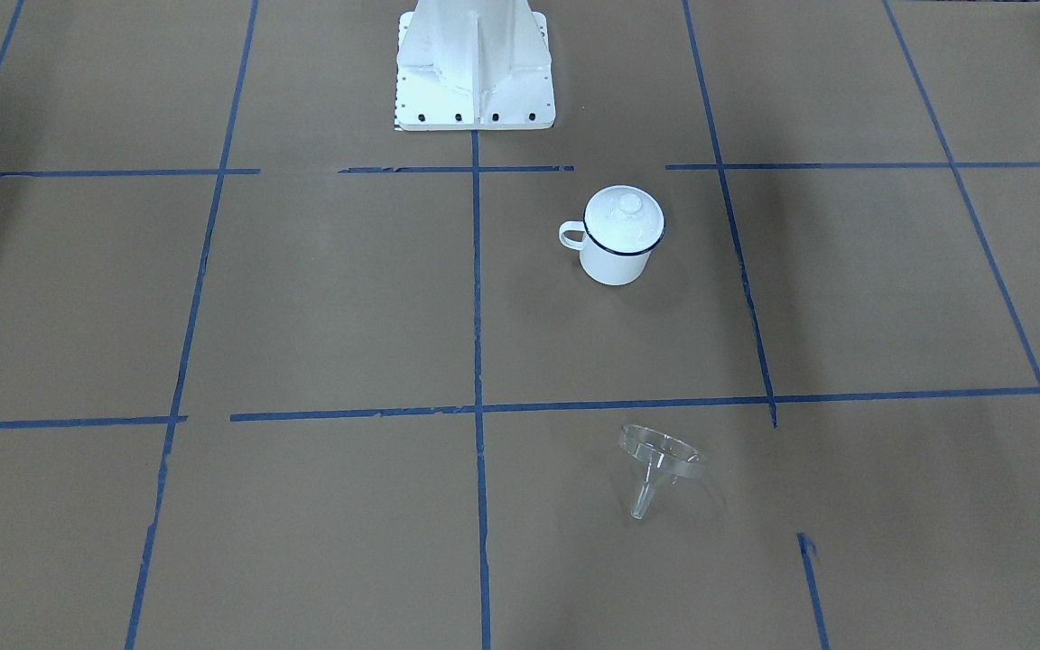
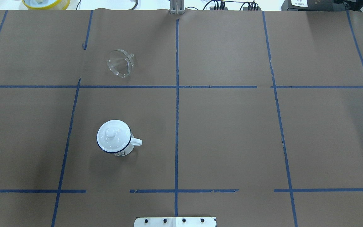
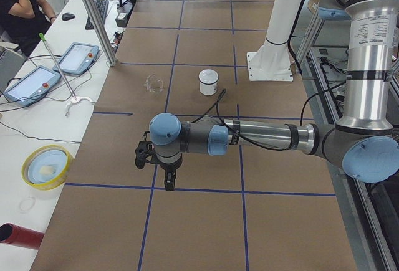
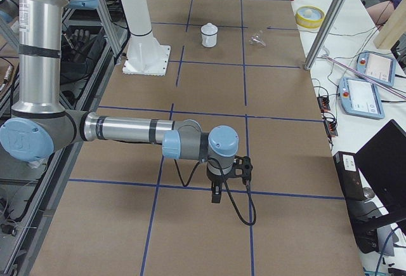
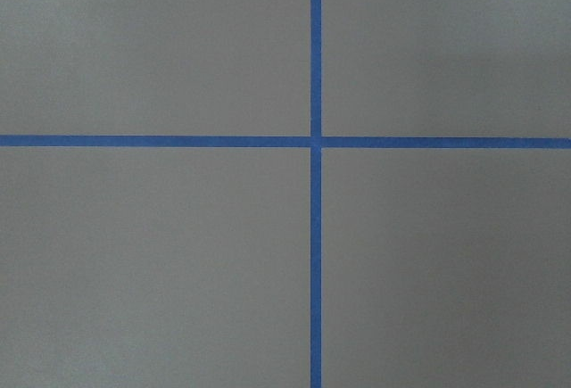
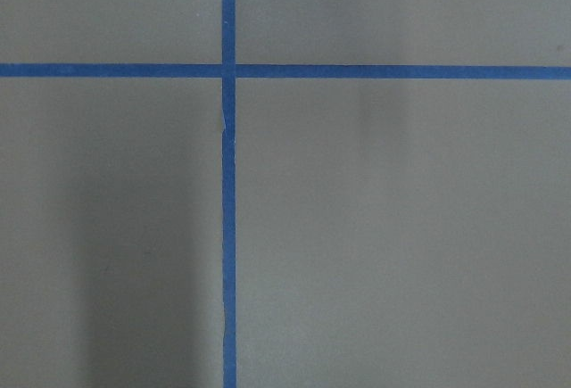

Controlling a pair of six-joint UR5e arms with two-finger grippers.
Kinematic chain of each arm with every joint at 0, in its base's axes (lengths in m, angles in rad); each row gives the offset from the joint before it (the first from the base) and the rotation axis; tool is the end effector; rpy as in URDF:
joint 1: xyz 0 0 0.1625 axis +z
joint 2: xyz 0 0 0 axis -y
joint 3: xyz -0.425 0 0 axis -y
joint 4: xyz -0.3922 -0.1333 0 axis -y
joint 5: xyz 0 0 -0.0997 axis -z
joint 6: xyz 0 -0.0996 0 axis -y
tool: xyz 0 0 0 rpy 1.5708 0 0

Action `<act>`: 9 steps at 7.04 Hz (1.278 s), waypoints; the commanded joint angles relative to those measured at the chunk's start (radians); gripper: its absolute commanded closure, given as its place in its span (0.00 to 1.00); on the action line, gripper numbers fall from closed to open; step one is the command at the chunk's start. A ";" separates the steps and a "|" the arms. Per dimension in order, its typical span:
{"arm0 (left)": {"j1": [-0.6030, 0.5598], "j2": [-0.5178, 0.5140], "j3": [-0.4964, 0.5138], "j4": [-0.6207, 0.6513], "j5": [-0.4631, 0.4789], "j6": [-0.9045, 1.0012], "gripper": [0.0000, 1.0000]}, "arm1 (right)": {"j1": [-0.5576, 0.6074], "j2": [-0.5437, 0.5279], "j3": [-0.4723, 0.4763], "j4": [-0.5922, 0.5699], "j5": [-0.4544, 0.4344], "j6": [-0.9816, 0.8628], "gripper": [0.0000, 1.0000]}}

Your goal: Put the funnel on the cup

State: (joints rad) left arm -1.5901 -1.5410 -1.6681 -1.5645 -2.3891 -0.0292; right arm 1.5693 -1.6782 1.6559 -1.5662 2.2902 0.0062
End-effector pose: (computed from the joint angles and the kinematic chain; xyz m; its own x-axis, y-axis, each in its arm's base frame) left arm -0.0699 -0.4811 0.6227 0.6833 0.0023 -0.7301 0.0392 0.9984 0.0399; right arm 0.0670 -0.4450 0.6705 0.7522 0.0167 0.6587 -0.0032 0.9998 -0.0218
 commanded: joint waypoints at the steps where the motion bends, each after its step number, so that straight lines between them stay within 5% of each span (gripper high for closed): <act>1: -0.001 -0.019 -0.007 0.082 0.005 0.014 0.00 | 0.000 0.000 -0.001 0.000 0.000 0.000 0.00; 9: 0.002 -0.013 -0.042 0.052 0.001 0.009 0.00 | 0.000 0.000 -0.001 0.000 0.000 0.000 0.00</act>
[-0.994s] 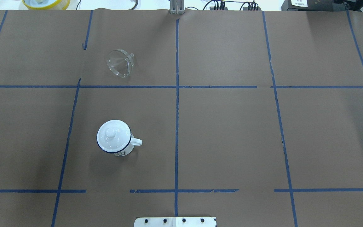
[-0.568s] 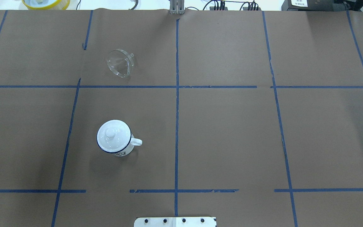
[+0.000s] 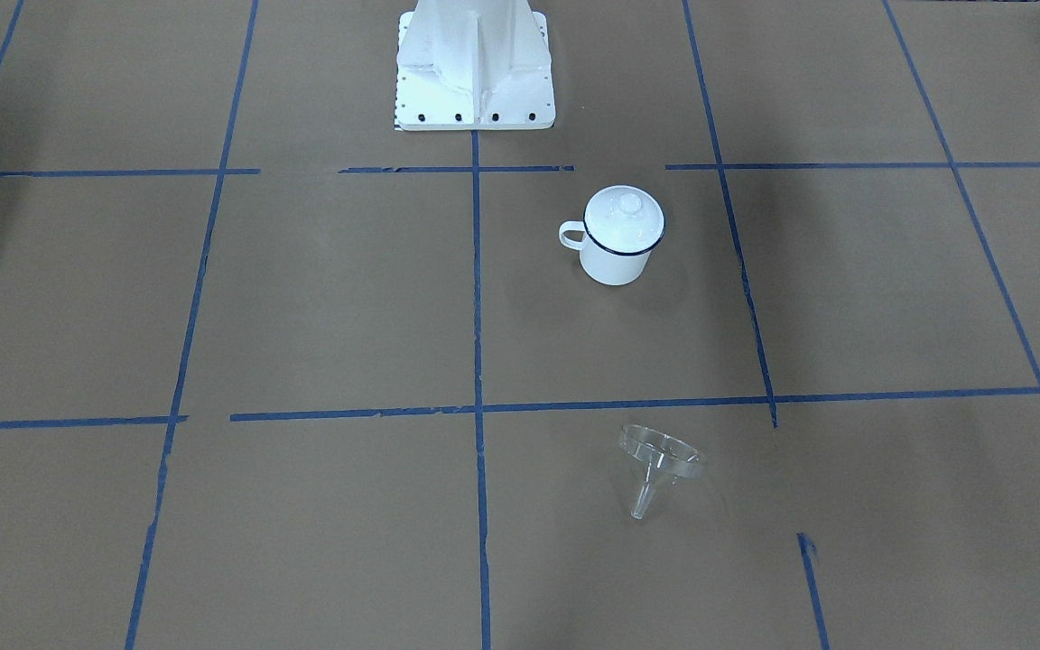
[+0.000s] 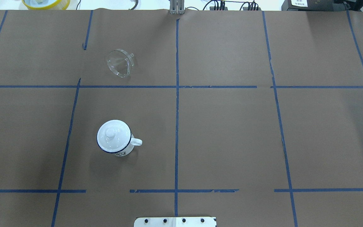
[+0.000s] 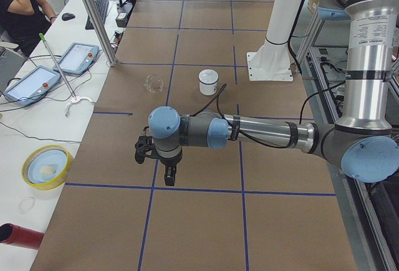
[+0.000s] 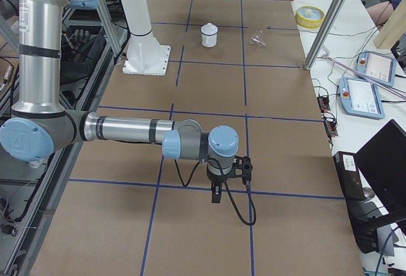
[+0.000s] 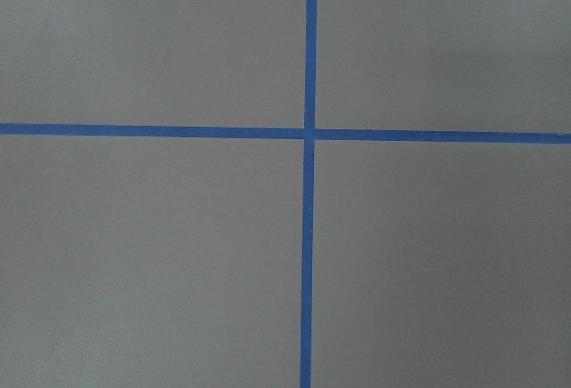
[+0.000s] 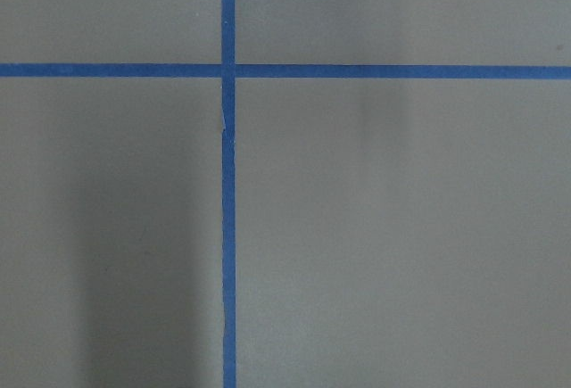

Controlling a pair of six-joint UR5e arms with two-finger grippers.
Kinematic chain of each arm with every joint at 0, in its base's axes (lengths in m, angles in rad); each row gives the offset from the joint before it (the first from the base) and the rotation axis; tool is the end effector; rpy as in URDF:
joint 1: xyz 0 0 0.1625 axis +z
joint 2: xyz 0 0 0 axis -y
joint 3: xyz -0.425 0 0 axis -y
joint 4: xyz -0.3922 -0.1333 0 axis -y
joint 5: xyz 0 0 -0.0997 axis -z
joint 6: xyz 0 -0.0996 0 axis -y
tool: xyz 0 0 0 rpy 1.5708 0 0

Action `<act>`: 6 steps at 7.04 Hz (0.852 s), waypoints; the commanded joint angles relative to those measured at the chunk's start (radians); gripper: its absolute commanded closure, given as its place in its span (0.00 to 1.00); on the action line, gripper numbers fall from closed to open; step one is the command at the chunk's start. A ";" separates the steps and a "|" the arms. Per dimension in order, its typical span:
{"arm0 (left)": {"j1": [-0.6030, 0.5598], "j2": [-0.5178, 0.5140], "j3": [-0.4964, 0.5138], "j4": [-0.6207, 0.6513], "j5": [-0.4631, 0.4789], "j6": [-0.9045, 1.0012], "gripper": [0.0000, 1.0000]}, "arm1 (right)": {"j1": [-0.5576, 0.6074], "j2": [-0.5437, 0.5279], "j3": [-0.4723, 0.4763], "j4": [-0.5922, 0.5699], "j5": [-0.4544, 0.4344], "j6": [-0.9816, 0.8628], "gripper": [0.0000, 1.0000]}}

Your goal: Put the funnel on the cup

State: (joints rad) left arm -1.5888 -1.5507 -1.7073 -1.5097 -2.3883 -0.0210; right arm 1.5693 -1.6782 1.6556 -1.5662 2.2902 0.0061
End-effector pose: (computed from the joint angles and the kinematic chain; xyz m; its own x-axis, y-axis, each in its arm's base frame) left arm -0.0694 -0.4831 0.6044 0.6841 0.0070 -0.7293 0.0324 0.9987 0.0400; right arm 0.0670 -0.4450 0.6706 0.7522 0.0168 0.6587 -0.0031 0.9998 -0.0220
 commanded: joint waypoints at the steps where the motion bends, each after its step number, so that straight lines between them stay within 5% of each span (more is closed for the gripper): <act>1: 0.004 -0.003 0.011 -0.045 0.000 0.001 0.00 | 0.000 0.000 0.001 0.000 0.000 0.000 0.00; 3: 0.004 0.003 0.011 -0.107 0.000 -0.004 0.00 | 0.000 0.000 0.000 0.000 0.000 0.000 0.00; 6: 0.089 -0.011 -0.099 -0.119 0.009 -0.312 0.00 | 0.000 0.000 0.000 0.000 0.000 0.000 0.00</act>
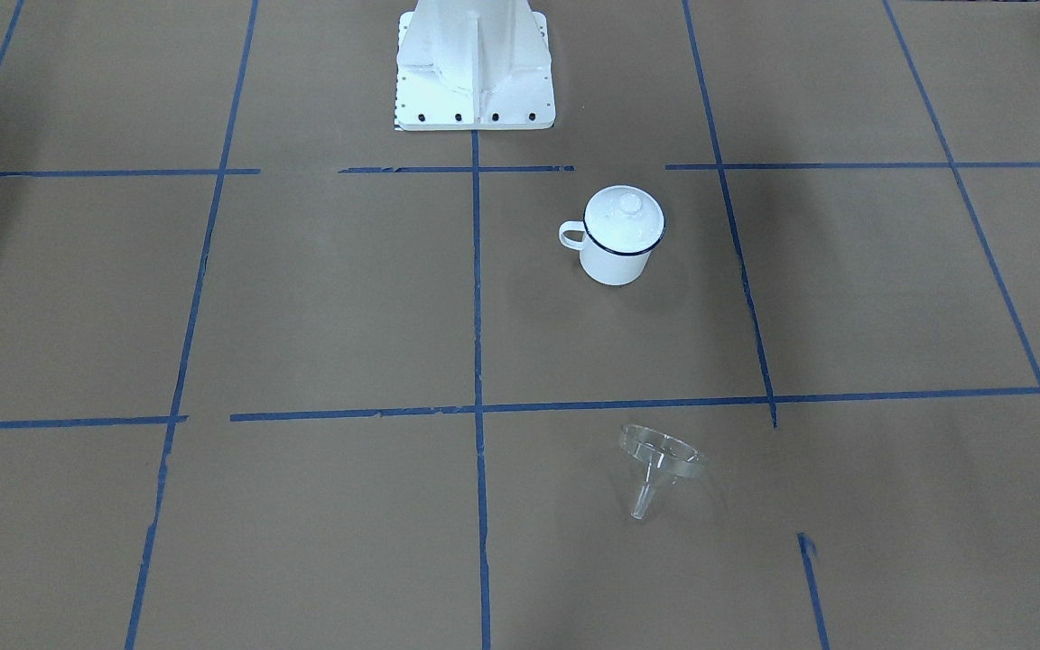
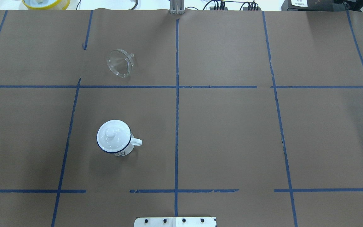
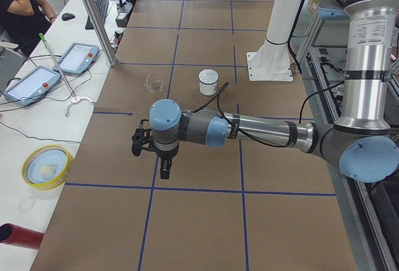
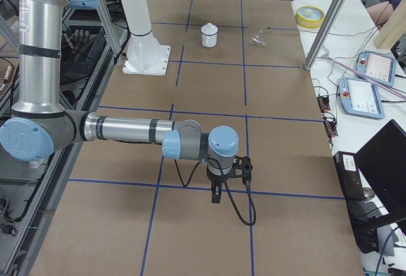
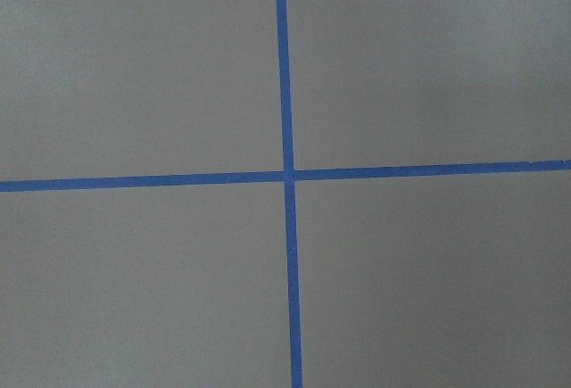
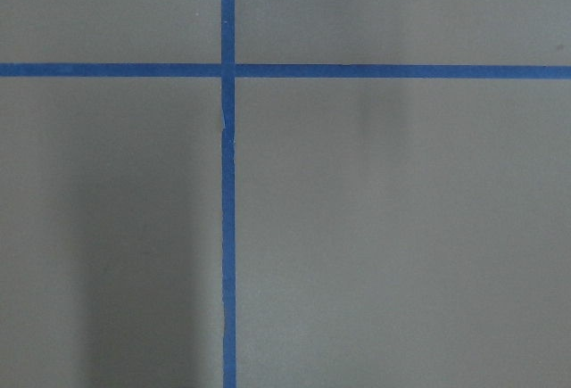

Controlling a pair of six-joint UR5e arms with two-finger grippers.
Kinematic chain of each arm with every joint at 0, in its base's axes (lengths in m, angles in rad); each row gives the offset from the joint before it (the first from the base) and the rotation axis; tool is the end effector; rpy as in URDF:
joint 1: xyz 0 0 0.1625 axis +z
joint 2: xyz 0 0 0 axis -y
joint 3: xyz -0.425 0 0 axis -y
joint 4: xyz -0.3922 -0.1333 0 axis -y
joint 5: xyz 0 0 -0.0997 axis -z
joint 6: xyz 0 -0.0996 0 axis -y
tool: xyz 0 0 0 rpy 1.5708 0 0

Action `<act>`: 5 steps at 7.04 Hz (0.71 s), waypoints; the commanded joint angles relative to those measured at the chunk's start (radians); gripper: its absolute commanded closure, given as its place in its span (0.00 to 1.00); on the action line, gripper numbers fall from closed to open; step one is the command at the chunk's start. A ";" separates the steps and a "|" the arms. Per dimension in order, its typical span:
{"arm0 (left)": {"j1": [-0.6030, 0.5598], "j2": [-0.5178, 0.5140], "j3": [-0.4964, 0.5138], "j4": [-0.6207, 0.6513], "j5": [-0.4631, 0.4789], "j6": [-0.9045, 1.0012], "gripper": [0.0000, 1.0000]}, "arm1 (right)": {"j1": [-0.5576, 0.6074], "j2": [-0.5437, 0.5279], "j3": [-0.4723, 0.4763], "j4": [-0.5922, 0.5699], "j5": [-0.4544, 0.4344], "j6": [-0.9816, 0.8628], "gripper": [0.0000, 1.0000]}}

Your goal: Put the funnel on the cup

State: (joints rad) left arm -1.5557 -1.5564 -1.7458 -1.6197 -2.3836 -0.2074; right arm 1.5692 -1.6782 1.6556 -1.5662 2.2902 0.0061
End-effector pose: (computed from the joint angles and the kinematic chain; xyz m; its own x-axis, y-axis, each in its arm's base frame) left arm -0.0535 -0.4937 0.5710 0.6735 -0.0434 -0.7379 0.1266 0.9903 0.0573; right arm 0.0670 -0.4450 0.6706 0.7522 0.0168 0.6587 -0.0030 0.9998 -0.0220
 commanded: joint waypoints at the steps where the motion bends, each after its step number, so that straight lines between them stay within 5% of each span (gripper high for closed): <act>1: 0.127 -0.023 -0.125 -0.009 0.006 -0.198 0.00 | 0.000 0.000 0.000 0.000 0.000 0.000 0.00; 3: 0.326 -0.049 -0.304 -0.008 0.018 -0.576 0.00 | 0.000 0.000 0.001 0.000 0.000 0.000 0.00; 5: 0.541 -0.198 -0.322 -0.003 0.104 -0.929 0.00 | 0.000 0.000 0.001 0.000 0.000 0.000 0.00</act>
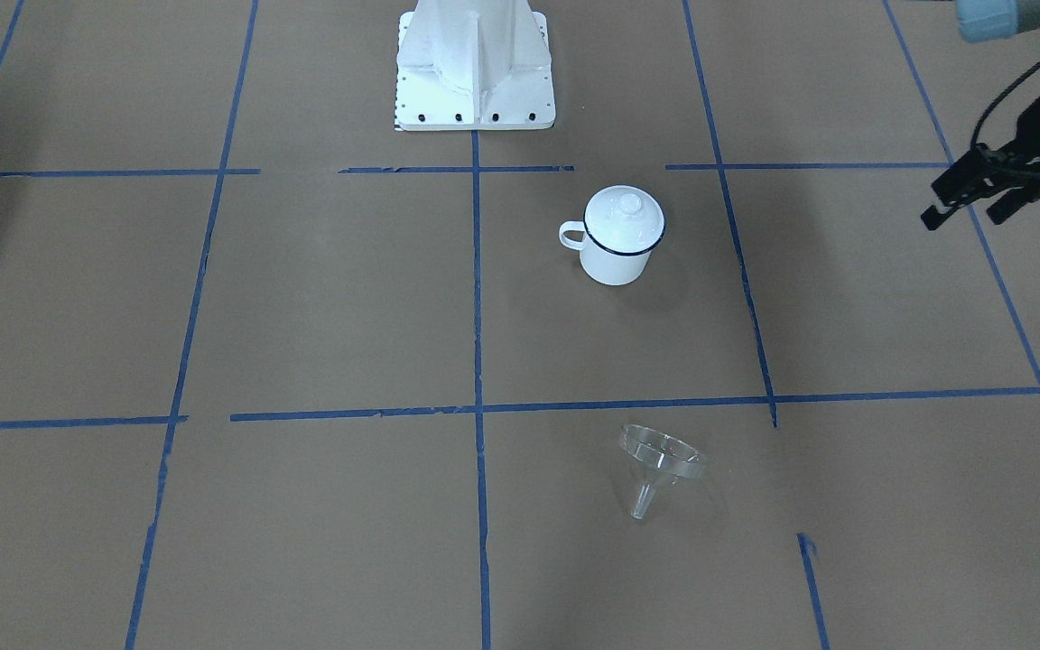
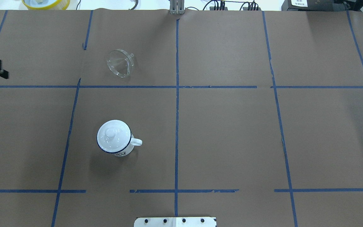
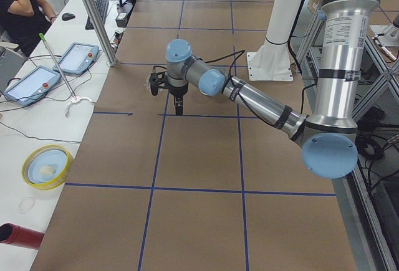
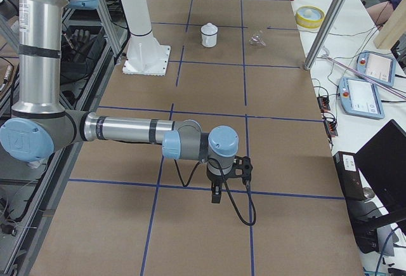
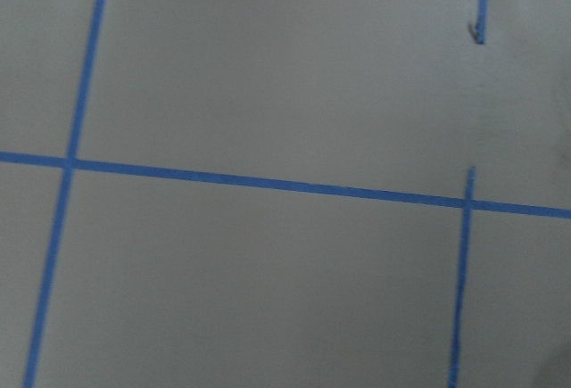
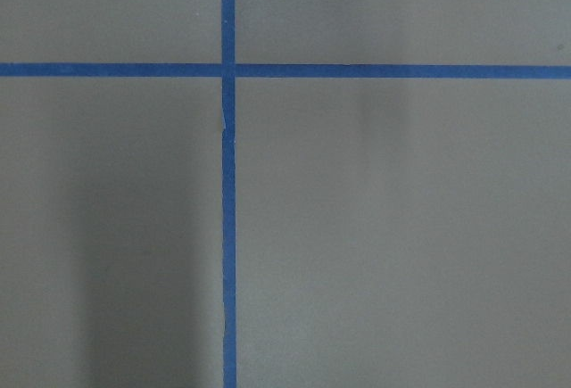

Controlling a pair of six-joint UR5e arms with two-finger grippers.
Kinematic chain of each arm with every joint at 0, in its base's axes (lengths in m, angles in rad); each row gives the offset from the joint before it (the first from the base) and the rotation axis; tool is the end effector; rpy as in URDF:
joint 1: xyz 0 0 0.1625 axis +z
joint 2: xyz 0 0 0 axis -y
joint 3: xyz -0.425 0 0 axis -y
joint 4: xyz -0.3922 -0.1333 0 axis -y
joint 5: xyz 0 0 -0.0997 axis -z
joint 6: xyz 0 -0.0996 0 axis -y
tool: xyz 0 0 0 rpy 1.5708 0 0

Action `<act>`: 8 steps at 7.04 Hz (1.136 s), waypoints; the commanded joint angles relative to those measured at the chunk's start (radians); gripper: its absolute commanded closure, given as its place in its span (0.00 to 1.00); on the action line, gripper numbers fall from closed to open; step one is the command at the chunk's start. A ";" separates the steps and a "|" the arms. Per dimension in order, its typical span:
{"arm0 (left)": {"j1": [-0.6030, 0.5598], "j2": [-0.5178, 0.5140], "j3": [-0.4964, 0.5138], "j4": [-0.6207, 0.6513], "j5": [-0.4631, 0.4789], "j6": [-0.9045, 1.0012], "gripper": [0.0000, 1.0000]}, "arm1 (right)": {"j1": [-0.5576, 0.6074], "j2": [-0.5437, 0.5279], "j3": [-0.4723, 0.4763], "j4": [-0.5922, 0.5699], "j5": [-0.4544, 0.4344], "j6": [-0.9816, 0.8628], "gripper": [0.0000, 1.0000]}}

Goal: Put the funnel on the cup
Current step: 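Move the left gripper toward the white lid on the mug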

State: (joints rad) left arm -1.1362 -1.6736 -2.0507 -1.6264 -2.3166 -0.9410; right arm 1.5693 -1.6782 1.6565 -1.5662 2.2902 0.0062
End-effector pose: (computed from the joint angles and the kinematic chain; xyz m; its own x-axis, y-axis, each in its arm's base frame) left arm 0.1487 -0.4764 0.3688 0.5654 -0.1905 -0.8025 0.2017 0.9754 -0.0895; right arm 0.0670 -0.4451 0.6702 0.7522 0.0163 0.6587 -0.0032 0.9998 -0.0212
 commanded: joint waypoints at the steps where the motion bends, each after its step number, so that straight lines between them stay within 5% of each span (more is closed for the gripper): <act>1: 0.222 -0.151 -0.017 0.003 0.113 -0.344 0.00 | 0.000 0.000 0.000 0.000 0.000 0.000 0.00; 3: 0.440 -0.234 -0.019 0.029 0.277 -0.577 0.02 | 0.000 0.000 0.000 0.000 0.000 0.000 0.00; 4: 0.504 -0.320 -0.014 0.195 0.327 -0.606 0.10 | 0.000 0.000 0.000 0.000 0.000 0.000 0.00; 5: 0.510 -0.392 -0.014 0.315 0.360 -0.604 0.11 | 0.000 0.000 0.000 0.000 0.000 0.000 0.00; 8: 0.573 -0.391 0.010 0.304 0.431 -0.604 0.18 | 0.000 0.000 0.000 0.000 0.000 0.000 0.00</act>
State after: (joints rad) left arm -0.5738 -2.0631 -2.0442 -1.3240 -1.9026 -1.5477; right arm 1.5693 -1.6782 1.6562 -1.5662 2.2902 0.0062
